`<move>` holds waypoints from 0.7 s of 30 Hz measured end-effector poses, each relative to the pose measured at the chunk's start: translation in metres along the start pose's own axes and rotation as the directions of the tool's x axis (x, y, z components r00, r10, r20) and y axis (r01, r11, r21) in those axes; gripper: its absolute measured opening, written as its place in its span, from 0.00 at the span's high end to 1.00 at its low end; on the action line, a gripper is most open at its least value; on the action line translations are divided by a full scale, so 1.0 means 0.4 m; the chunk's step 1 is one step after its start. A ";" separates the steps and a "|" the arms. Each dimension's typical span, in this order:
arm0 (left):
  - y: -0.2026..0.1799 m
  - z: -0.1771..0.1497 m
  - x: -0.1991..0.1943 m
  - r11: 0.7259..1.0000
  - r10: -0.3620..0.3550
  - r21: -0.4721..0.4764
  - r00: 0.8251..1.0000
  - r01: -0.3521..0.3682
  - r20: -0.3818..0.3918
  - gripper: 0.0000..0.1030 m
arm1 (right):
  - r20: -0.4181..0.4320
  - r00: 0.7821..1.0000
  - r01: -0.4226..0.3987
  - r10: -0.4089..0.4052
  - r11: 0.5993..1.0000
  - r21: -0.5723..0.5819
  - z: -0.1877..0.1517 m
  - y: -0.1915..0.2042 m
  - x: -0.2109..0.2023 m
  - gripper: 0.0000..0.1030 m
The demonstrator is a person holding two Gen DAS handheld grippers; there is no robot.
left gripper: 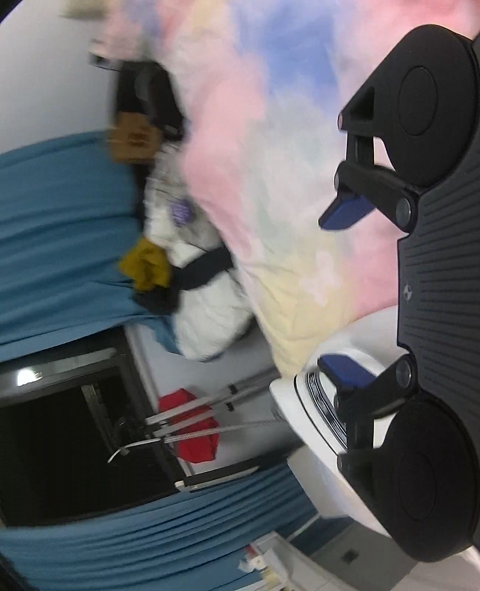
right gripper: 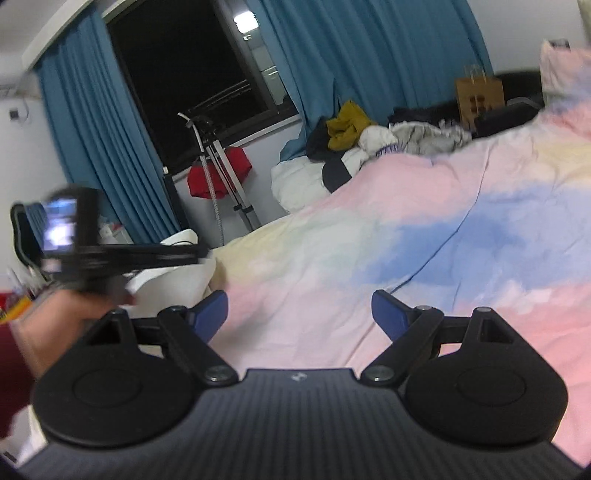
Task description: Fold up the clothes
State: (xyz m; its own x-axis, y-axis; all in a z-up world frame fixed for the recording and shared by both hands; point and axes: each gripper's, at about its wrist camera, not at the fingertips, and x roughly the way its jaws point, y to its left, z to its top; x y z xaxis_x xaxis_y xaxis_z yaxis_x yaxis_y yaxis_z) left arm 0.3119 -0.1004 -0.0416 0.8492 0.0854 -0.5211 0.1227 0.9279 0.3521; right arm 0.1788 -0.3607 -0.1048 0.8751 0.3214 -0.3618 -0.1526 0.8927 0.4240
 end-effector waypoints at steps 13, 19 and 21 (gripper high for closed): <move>-0.027 0.053 0.238 0.967 0.256 0.046 0.959 -0.252 -0.119 0.95 | -0.090 0.996 0.002 0.008 0.993 0.115 -0.022 -0.100 0.106 0.16; -0.025 0.081 0.150 0.961 0.276 0.019 0.961 -0.276 0.015 0.96 | -0.031 0.999 0.040 -0.036 0.988 0.149 -0.013 -0.130 0.098 0.16; -0.004 0.111 0.039 0.976 0.217 -0.036 0.973 -0.215 0.078 0.96 | -0.016 0.999 0.037 -0.035 0.988 0.151 -0.010 -0.129 0.089 0.16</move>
